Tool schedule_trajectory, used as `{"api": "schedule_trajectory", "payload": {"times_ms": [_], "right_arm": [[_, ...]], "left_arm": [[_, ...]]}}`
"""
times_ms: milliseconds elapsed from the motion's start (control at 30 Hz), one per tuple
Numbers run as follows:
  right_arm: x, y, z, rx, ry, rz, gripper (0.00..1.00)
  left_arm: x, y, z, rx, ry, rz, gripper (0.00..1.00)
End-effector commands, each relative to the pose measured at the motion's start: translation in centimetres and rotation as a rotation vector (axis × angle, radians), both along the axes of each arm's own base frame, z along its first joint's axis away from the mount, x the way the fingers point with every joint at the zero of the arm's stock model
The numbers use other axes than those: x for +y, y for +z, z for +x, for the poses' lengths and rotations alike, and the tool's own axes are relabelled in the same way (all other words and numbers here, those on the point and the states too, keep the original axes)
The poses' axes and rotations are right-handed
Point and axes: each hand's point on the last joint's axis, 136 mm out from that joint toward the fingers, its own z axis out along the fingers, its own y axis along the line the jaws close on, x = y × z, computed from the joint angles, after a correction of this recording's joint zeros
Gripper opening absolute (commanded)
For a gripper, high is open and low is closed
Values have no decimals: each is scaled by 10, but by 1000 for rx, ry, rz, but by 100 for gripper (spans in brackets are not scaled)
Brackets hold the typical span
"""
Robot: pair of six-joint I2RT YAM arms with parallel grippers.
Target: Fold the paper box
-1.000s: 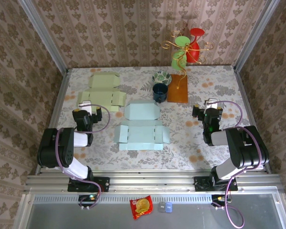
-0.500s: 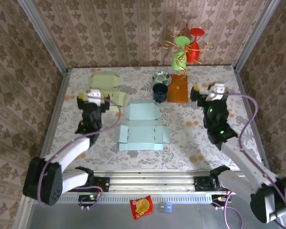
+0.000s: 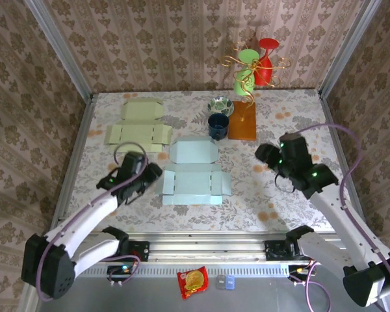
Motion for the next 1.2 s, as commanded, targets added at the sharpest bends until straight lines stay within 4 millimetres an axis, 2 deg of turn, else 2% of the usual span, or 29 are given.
{"api": "schedule_trajectory", "payload": {"times_ms": [0,133,233,400,667,967,1133,1167], "right_arm": [[35,-28,-30,137,33,179,62],[58,-46,-32,189,76,243,62],[69,-48,-25,183,101,282,63],[77,-56,-23,204,98,325,63],[78,-66,-26,225,81,352,64],[82,-72,-24,242,72,378,64],[84,-75,-24,256,47,412,63],[85,-75,-24,259,39,423,63]], "left_arm": [[-2,-18,-29,137,215,-161,57],[-11,-34,-27,184,310,-271,57],[-14,-41,-20,179,351,-298,58],[-21,-53,-9,180,411,-361,58],[-26,-65,-10,204,437,-373,51],[-23,-66,-4,164,448,-369,31],[-24,-62,-1,142,442,-378,0],[-24,-60,-1,140,440,-374,0]]}}
